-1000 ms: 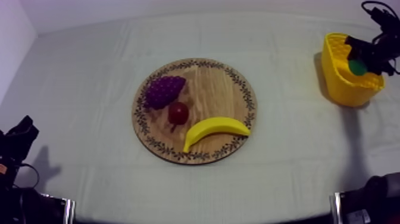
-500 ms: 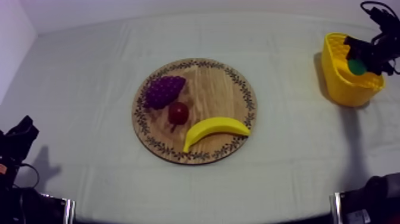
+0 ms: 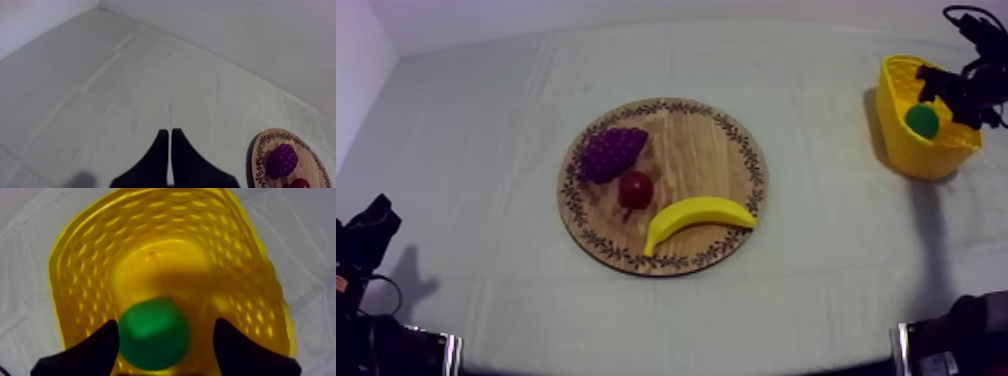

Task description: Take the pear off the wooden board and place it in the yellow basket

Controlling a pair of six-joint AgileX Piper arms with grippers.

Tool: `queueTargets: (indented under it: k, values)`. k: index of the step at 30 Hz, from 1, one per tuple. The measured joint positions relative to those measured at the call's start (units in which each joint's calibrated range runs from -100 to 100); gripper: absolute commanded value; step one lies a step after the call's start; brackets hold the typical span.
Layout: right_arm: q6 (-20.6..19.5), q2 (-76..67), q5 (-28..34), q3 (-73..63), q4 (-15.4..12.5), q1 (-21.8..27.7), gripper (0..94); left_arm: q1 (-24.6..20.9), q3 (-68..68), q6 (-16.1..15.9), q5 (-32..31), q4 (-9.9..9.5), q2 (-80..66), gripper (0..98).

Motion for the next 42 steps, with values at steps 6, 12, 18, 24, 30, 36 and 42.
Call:
queueTargets:
  k: [6,12,18,24,30,36,42]
  values:
    - [0.9,-0.4,-1.2,0.4,-0.7,0.4,51.9,0.0,0.0,0.0,0.0,0.0,0.0,0.1]
    - [5.9,-2.2,-1.8,0.8,-6.8,0.6,28.6,0.0,0.0,0.0,0.0,0.0,0.0,0.1]
    - [14.8,-6.9,-1.6,2.1,-16.7,0.7,10.1,0.0,0.0,0.0,0.0,0.0,0.0,0.1]
    - [21.8,-13.7,-1.0,6.6,-22.6,0.1,1.8,0.0,0.0,0.0,0.0,0.0,0.0,0.1]
    - [23.5,-24.4,-1.3,14.6,-23.1,-1.0,0.5,0.0,0.0,0.0,0.0,0.0,0.0,0.1]
    - [24.6,-38.4,0.0,24.1,-23.9,-1.9,0.8,0.0,0.0,0.0,0.0,0.0,0.0,0.1]
    - [25.7,-53.8,6.6,33.2,-22.0,-3.4,1.1,0.0,0.0,0.0,0.0,0.0,0.0,0.1]
